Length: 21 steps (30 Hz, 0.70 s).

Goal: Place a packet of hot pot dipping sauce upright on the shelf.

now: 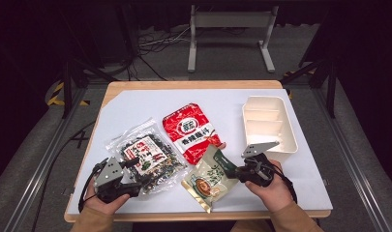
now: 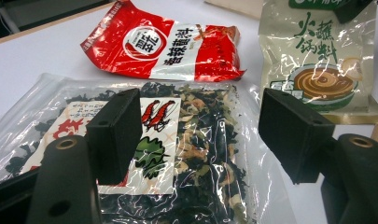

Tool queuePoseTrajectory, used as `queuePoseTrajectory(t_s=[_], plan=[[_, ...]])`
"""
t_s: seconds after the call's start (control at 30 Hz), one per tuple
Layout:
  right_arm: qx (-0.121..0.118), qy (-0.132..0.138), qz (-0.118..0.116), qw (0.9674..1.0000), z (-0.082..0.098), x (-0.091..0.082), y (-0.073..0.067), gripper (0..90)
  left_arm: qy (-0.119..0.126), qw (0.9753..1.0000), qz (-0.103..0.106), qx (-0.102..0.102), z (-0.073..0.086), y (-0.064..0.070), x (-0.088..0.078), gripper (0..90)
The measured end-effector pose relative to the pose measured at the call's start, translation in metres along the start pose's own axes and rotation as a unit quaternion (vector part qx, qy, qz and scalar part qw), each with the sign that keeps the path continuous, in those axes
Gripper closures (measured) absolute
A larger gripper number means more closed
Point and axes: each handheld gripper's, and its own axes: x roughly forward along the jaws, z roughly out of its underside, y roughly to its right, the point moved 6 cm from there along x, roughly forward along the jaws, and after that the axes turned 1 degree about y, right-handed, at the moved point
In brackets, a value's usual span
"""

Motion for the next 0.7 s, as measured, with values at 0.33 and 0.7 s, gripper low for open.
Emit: queuePoseTrajectory(t_s=[0.33, 0.7], plan=[[-0.046, 0.009, 0.012, 0.9988, -0.019, -0.017, -0.016, 89.6, 0.003, 1.0, -0.004, 0.0, -0.001, -0.001, -0.002, 31.1], [-0.095, 0.013, 0.029, 0.9949, -0.033, -0.031, -0.024, 89.5, 0.005, 1.0, -0.007, -0.005, -0.001, -0.003, -0.003, 31.1]])
